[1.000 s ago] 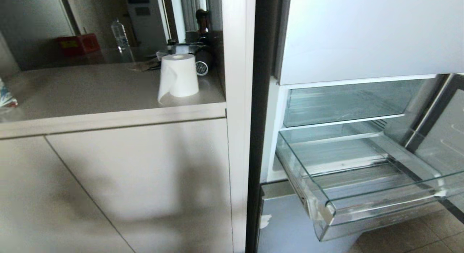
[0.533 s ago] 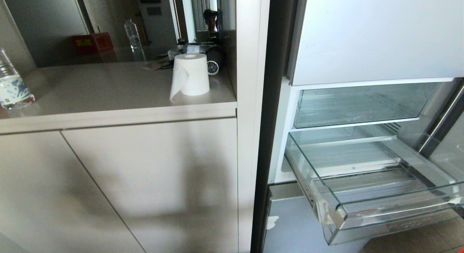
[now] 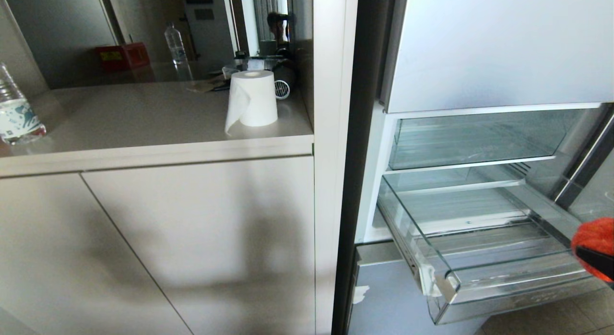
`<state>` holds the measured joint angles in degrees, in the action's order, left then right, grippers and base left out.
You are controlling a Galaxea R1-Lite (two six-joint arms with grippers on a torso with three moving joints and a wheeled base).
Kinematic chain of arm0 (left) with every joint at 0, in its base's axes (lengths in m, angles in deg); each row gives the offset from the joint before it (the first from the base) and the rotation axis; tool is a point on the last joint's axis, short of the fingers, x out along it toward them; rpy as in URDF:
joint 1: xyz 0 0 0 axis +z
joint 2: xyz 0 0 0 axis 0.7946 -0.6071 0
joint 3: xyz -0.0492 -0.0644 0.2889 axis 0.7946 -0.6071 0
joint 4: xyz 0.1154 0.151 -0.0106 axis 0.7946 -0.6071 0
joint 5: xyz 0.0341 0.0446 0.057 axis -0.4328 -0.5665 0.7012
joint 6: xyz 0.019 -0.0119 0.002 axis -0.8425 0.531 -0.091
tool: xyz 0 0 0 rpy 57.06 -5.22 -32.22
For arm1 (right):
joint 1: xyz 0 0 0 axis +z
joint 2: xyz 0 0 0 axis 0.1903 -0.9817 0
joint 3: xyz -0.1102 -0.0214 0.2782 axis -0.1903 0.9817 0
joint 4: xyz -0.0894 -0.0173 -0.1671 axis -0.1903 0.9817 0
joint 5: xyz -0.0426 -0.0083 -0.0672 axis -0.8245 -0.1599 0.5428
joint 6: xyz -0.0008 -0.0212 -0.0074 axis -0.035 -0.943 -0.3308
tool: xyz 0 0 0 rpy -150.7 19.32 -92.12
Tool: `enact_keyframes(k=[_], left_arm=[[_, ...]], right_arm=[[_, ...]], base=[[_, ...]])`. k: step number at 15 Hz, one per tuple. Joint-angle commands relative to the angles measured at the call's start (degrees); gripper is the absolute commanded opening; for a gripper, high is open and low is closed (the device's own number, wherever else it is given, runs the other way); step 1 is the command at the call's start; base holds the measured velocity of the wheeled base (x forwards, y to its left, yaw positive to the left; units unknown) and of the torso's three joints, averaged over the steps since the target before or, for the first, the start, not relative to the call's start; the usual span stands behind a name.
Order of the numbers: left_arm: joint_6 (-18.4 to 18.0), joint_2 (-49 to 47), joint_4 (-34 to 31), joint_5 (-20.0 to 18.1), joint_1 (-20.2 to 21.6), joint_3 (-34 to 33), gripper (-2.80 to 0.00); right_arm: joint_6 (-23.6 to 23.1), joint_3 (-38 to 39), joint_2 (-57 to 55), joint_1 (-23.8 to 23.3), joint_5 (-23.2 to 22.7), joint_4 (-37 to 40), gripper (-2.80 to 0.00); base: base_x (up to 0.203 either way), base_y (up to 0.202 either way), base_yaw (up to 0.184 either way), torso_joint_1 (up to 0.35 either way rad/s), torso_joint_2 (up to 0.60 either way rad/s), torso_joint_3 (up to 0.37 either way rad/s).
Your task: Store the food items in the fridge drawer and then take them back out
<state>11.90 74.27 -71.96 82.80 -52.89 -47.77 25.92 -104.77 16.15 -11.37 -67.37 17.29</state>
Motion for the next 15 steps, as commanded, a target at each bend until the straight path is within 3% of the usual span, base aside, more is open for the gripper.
enact_keyframes(k=[1,7,13,14,15], left_arm=[[0.01,-0.01,0.01,-0.05,0.00,0.00,-2.80],[0.01,-0.01,0.01,0.03,0.00,0.00,-2.80],[0.01,-0.01,0.01,0.04,0.00,0.00,-2.80],[0.01,-0.01,0.01,-0.02,0.00,0.00,-2.80],[0.01,-0.01,0.01,0.04,0.09,0.00,-2.80]], right_arm=[[0.92,-6.60,-16.19,-0.06,-0.13,0.37,-2.80],[8.50,-24.06,-43.93,-0.19,-1.88,1.23,-2.80],[10.04,-32.91,-55.18,-0.13,-3.01,0.98,-2.80],[10.03,-33.05,-55.27,-0.13,-3.03,0.98,0.00],[10.04,-33.14,-55.68,-0.13,-3.03,0.98,0.00]], base=[[0.000,0.000,0.000,0.000,0.00,0.000],[0.000,0.000,0.000,0.000,0.00,0.000],[0.000,0.000,0.000,0.000,0.00,0.000],[0.000,0.000,0.000,0.000,0.00,0.000],[0.000,0.000,0.000,0.000,0.00,0.000]])
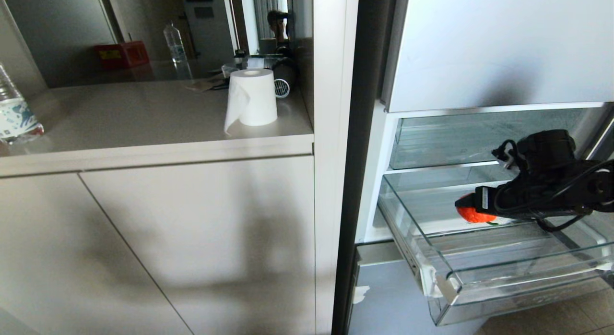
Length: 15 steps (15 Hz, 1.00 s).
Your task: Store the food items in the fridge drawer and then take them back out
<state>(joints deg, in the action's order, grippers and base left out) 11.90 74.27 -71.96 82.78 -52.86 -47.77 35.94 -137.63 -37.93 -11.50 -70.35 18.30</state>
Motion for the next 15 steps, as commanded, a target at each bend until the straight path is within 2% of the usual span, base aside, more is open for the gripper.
enact_keyframes(k=[1,5,6,10,15], left_arm=[[0.01,-0.01,0.01,0.05,0.06,0.00,-2.80],[0.01,-0.01,0.01,0.06,-0.02,0.00,-2.80],[0.01,-0.01,0.01,0.06,-0.02,0.00,-2.80],[0.01,-0.01,0.01,0.06,0.00,0.00,-2.80],[0.01,-0.01,0.01,0.06,-0.02,0.00,-2.80]], right_arm=[[0.10,-0.63,-1.81,0.00,-0.06,-0.02,0.00],[1.40,0.45,5.50,0.00,0.00,0.01,0.00],[1.41,1.25,9.43,0.00,0.03,0.03,-2.80],[0.83,11.15,32.31,-0.01,0.23,-0.02,-2.80],[-3.62,33.54,69.01,-0.05,1.38,0.07,-2.80]], base=[[0.000,0.000,0.000,0.000,0.00,0.000],[0.000,0.000,0.000,0.000,0.00,0.000],[0.000,0.000,0.000,0.000,0.00,0.000],[0.000,0.000,0.000,0.000,0.00,0.000],[0.000,0.000,0.000,0.000,0.00,0.000]])
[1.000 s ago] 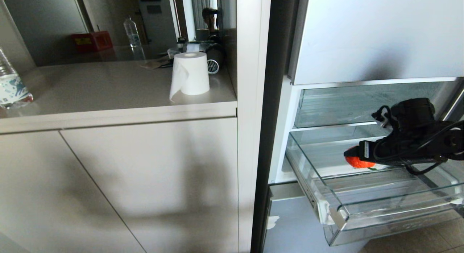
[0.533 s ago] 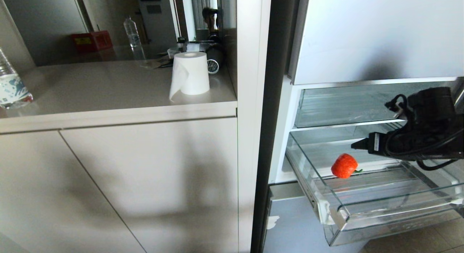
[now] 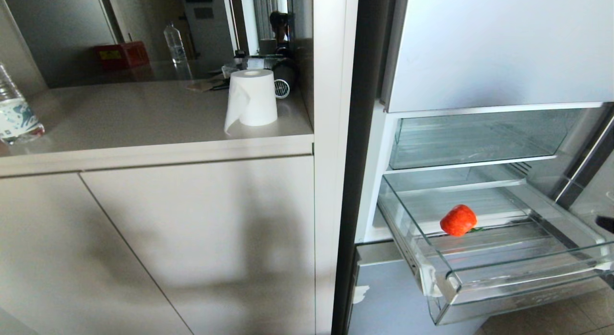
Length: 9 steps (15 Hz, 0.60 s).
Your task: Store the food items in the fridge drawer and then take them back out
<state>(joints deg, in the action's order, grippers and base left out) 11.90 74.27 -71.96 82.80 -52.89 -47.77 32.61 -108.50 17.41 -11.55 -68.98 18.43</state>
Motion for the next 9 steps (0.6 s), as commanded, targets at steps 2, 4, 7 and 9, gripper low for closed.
enact_keyframes(k=[2,4,7,9], left_arm=[[0.01,-0.01,0.01,0.03,0.00,0.00,-2.80],[0.01,-0.01,0.01,0.03,0.00,0.00,-2.80],[0.01,-0.01,0.01,0.04,0.00,0.00,-2.80],[0.01,-0.01,0.01,0.04,0.00,0.00,-2.80]], right_arm=[[-3.25,15.76,25.26,0.02,0.78,-0.06,-2.80],[-6.54,25.92,33.95,0.06,1.05,-0.04,-2.80],[-12.48,33.40,44.89,0.13,0.96,0.49,-2.80],[-13.81,34.21,50.58,0.29,0.89,0.74,-2.80]], base=[[0.000,0.000,0.000,0.000,0.00,0.000],[0.000,0.000,0.000,0.000,0.00,0.000],[0.000,0.000,0.000,0.000,0.00,0.000],[0.000,0.000,0.000,0.000,0.00,0.000]])
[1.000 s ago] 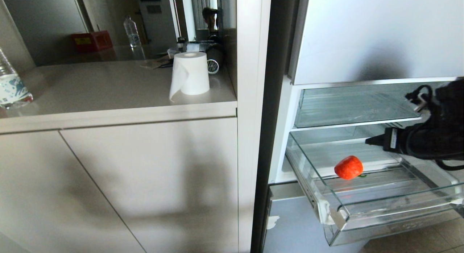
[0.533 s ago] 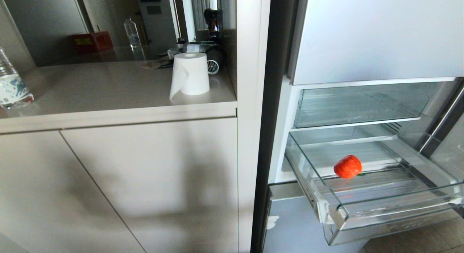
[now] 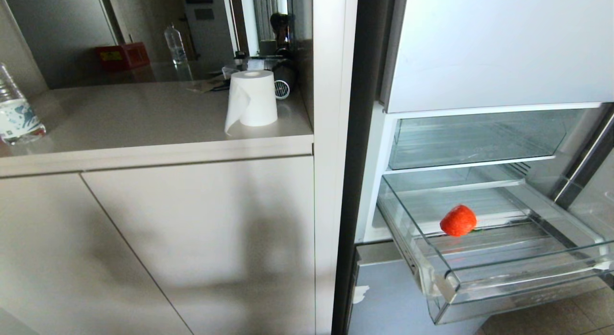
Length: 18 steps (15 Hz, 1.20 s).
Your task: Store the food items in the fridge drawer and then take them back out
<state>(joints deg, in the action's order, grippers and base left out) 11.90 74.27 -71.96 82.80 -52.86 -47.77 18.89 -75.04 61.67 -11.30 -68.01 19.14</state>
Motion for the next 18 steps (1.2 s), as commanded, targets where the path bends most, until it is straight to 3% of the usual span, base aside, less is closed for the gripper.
enact_keyframes(k=[1,10,18], left_arm=[[0.01,-0.01,0.01,0.04,-0.02,0.00,-2.80],[0.01,-0.01,0.01,0.04,0.04,0.00,-2.80],[0.01,-0.01,0.01,0.02,-0.02,0.00,-2.80]], right_arm=[[-0.36,1.07,6.57,0.12,-0.04,0.20,-2.80],[0.81,1.20,6.35,0.15,0.15,0.28,-2.80],[1.23,1.20,6.34,0.15,0.24,0.28,-2.80]], base=[[0.000,0.000,0.000,0.000,0.00,0.000],[0.000,0.000,0.000,0.000,0.00,0.000],[-0.002,0.005,-0.162,0.001,0.00,0.001]])
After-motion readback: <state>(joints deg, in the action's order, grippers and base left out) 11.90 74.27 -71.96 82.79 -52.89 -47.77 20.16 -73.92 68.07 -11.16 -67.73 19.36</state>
